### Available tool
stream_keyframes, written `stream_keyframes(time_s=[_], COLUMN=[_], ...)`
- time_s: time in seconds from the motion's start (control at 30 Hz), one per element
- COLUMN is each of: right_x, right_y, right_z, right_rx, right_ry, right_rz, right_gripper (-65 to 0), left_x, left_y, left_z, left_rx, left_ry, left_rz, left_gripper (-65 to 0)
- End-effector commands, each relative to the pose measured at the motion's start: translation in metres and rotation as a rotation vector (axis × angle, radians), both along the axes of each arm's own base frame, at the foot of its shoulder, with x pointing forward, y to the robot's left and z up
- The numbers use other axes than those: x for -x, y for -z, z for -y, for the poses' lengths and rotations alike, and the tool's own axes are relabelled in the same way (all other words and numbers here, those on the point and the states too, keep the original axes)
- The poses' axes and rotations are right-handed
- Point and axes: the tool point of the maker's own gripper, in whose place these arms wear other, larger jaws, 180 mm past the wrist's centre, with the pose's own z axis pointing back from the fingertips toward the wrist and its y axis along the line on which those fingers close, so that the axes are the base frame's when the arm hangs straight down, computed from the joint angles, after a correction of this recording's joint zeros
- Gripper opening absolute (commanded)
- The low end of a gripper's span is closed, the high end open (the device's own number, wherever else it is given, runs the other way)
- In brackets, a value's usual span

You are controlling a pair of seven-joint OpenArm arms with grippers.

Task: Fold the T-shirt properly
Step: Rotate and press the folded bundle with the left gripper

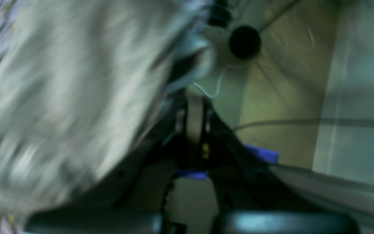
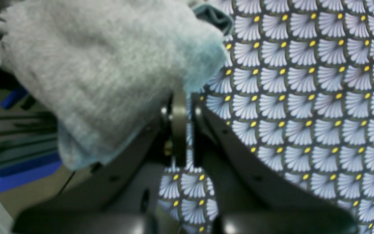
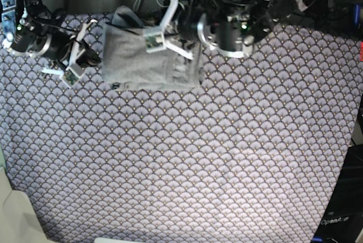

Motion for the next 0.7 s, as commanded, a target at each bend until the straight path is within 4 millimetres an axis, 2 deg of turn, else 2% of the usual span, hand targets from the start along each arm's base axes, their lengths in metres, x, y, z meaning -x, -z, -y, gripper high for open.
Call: stream_keyframes(time_s=[0.0, 0.07, 0.4, 0.67], right_x=[-0.005, -0.005, -0.005, -0.005], right_y=[-0.01, -0.01, -0.009, -0.009], right_z=[-0.002, -0.004, -0.004, -0.004], right_rx=[-0.017, -0.026, -0.029, -0.028], right_ry=[-0.011, -0.007, -0.002, -0.001], right_rz=[0.036, 0.036, 0.033, 0.036], right_gripper=[-64.4, -64.4, -64.4, -64.4], left_x=[-0.001, -0.006, -0.029, -0.055], left_y=[0.001, 0.018, 0.07, 0.125], left_z=[-0.002, -0.012, -0.033, -0.065], left_rx=[-0.018, -0.104, -0.33, -0.626], left_ry=[0.02, 0.031, -0.012, -0.058], left_rz=[0.006, -0.002, 0.038, 0.128], left_gripper=[-65.0, -65.0, -65.0, -65.0])
